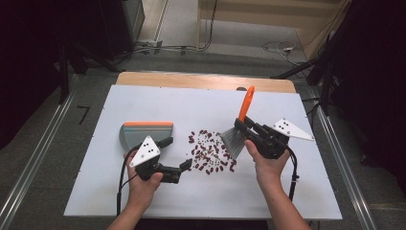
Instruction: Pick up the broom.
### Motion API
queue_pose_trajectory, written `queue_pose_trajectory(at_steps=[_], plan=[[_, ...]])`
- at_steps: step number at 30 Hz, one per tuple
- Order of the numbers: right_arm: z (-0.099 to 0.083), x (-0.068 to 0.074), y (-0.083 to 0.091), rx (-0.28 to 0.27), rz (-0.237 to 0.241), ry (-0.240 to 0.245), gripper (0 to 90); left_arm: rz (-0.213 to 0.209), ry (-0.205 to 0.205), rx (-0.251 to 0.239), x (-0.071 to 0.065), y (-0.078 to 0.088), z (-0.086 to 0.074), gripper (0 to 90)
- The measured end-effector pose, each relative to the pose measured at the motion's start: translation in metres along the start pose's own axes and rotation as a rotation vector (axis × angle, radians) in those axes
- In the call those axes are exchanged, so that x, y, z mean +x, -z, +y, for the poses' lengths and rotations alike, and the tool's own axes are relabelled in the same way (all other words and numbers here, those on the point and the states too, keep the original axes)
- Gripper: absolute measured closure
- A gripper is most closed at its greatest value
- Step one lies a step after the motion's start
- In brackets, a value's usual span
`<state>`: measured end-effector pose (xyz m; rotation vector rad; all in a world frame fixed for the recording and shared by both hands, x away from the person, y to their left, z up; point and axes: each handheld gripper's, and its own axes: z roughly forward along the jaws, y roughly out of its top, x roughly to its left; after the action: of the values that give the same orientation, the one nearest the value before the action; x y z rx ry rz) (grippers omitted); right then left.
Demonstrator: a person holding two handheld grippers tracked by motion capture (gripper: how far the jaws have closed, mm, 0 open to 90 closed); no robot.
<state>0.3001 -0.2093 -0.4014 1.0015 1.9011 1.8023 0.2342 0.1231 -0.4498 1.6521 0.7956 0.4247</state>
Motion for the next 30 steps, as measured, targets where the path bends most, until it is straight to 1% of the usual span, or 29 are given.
queue_pose_trajectory(at_steps=[1, 2, 5, 6, 7, 8, 11, 12, 15, 16, 19, 22, 23, 24, 26, 27, 28, 29, 30], plan=[[0.000, 0.003, -0.001, -0.003, 0.006, 0.001, 69.2, 0.005, 0.006, 0.010, -0.002, -0.002, 0.000, 5.3], [0.000, 0.003, -0.001, -0.003, 0.006, 0.001, 69.2, 0.010, 0.013, 0.021, -0.003, -0.004, 0.001, 5.3], [0.000, 0.012, -0.005, -0.002, 0.016, 0.012, 69.2, -0.004, 0.028, 0.025, -0.007, -0.007, 0.001, 6.5], [0.000, 0.018, -0.008, 0.001, 0.029, 0.017, 69.2, -0.009, 0.029, 0.027, -0.008, -0.008, 0.001, 7.4], [0.000, 0.018, -0.008, 0.001, 0.029, 0.017, 69.2, -0.015, 0.030, 0.026, -0.010, -0.009, 0.002, 7.4], [-0.001, 0.024, -0.010, 0.003, 0.032, 0.027, 69.2, -0.019, 0.031, 0.024, -0.011, -0.009, 0.002, 8.5], [-0.003, 0.029, -0.012, 0.008, 0.040, 0.030, 69.2, -0.029, 0.037, 0.023, -0.016, -0.011, 0.004, 10.8], [-0.004, 0.034, -0.014, 0.010, 0.048, 0.034, 69.2, -0.033, 0.042, 0.024, -0.018, -0.012, 0.004, 13.7], [-0.004, 0.039, -0.016, 0.008, 0.055, 0.040, 69.2, -0.030, 0.050, 0.036, -0.024, -0.017, 0.004, 16.0], [-0.005, 0.042, -0.017, 0.011, 0.060, 0.035, 69.2, -0.031, 0.050, 0.040, -0.026, -0.019, 0.004, 16.8], [-0.007, 0.053, -0.020, 0.011, 0.073, 0.046, 69.2, -0.037, 0.051, 0.046, -0.032, -0.023, 0.004, 19.2], [-0.009, 0.061, -0.023, 0.015, 0.084, 0.053, 69.2, -0.039, 0.052, 0.050, -0.035, -0.024, 0.004, 21.0], [-0.009, 0.061, -0.023, 0.015, 0.084, 0.053, 69.2, -0.041, 0.057, 0.048, -0.035, -0.025, 0.003, 21.0], [-0.010, 0.065, -0.025, 0.016, 0.089, 0.057, 69.2, -0.045, 0.064, 0.049, -0.036, -0.026, 0.003, 22.7], [-0.011, 0.069, -0.026, 0.021, 0.099, 0.056, 69.2, -0.046, 0.065, 0.056, -0.037, -0.027, 0.003, 25.3], [-0.012, 0.071, -0.027, 0.022, 0.105, 0.057, 69.2, -0.044, 0.062, 0.060, -0.038, -0.028, 0.003, 27.6], [-0.012, 0.071, -0.027, 0.022, 0.105, 0.057, 69.2, -0.044, 0.062, 0.060, -0.039, -0.029, 0.002, 27.6], [-0.013, 0.074, -0.029, 0.028, 0.116, 0.053, 69.2, -0.043, 0.060, 0.064, -0.040, -0.030, 0.001, 33.5], [-0.014, 0.076, -0.030, 0.028, 0.117, 0.053, 69.2, -0.041, 0.061, 0.067, -0.040, -0.031, 0.000, 35.6]])
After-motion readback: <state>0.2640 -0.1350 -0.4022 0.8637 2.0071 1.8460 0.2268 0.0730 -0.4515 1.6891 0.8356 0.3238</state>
